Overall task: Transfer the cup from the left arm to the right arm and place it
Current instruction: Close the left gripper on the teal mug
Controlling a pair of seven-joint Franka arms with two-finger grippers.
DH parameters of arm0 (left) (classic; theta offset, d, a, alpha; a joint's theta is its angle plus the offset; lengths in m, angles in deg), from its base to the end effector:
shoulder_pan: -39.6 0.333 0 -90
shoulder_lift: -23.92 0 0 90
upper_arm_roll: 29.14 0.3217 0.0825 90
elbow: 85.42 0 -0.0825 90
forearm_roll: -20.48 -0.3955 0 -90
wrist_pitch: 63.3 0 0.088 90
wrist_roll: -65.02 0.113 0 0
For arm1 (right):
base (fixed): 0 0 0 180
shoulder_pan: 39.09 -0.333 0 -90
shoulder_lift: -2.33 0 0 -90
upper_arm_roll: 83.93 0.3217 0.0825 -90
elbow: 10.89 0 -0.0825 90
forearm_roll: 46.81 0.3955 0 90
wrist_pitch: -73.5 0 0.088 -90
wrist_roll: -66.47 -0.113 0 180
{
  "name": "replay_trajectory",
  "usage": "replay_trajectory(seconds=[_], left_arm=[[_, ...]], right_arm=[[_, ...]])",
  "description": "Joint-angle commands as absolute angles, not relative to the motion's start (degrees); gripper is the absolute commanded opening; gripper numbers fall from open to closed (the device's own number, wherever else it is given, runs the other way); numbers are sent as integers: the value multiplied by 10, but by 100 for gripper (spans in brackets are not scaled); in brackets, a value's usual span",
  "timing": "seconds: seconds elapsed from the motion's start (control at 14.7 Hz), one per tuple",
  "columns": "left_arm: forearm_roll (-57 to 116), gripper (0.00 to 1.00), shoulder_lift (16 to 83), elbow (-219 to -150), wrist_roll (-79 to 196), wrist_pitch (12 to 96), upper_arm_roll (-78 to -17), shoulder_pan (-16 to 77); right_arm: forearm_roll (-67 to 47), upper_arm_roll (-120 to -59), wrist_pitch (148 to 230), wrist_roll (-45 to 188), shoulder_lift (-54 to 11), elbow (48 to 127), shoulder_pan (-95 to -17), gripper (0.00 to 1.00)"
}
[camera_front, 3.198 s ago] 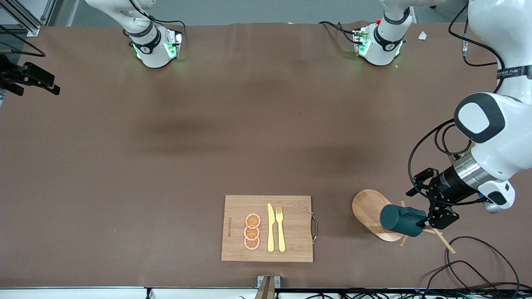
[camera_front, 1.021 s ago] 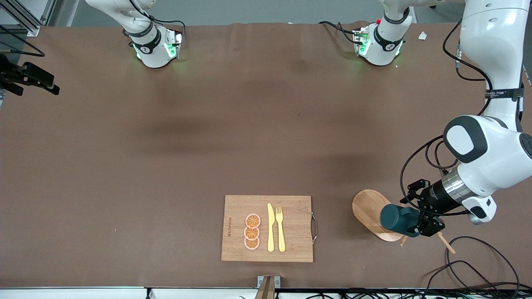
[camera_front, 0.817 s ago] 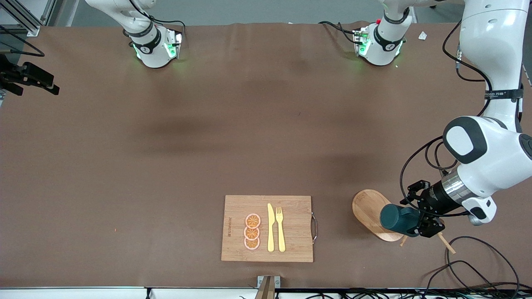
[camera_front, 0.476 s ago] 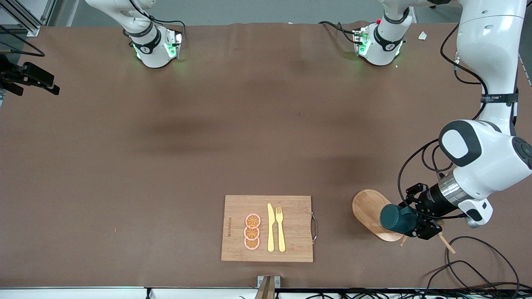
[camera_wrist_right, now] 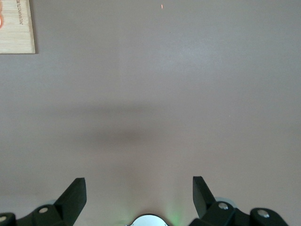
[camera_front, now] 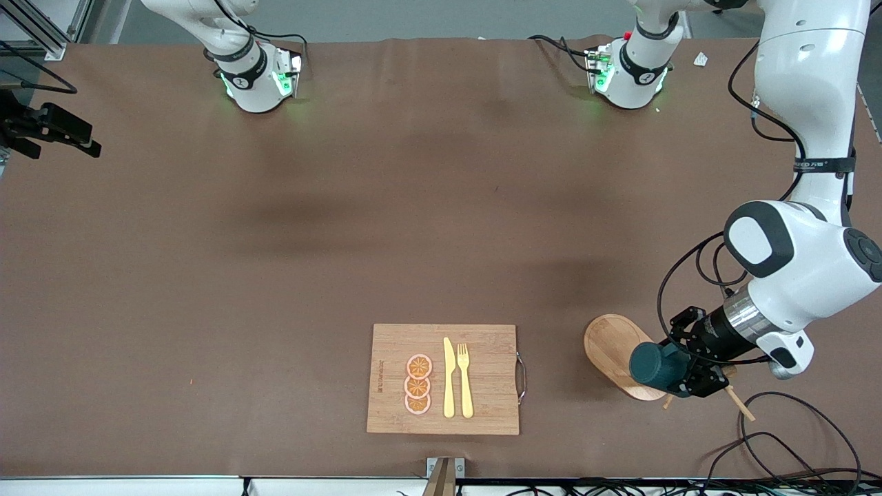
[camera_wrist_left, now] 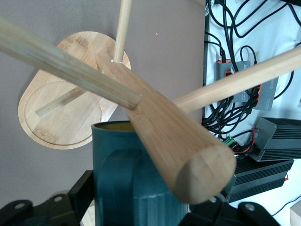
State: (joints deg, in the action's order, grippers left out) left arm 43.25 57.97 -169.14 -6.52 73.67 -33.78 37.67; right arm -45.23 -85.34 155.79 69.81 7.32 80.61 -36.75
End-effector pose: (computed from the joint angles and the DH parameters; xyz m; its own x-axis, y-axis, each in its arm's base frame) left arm 0.7534 -0.0797 0.3665 0.2152 0.9356 -0.2799 0.9218 -0.0999 0.3747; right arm 0.5225 -0.0315 0.6480 0.9974 -0.0031 -0.0717 -0.0055 -0.9994 -0.0339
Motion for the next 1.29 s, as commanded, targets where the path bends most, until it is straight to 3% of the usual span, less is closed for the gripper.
replay_trajectory(seconds=[0.0, 0.54, 0.82, 1.22], left_arm=[[440, 56, 586, -1679, -59, 739, -336, 375], [442, 56, 556, -1681, -68, 729, -341, 372], [441, 56, 529, -1684, -86, 677, -349, 367], [418, 56, 495, -1684, -159, 645, -402, 357]], right_arm=[[-453, -855, 1561, 700, 87, 818, -364, 100], [-451, -854, 1559, 703, 87, 818, -356, 100], [-451, -854, 1559, 703, 87, 820, -354, 100], [-448, -855, 1580, 703, 87, 820, -354, 100]])
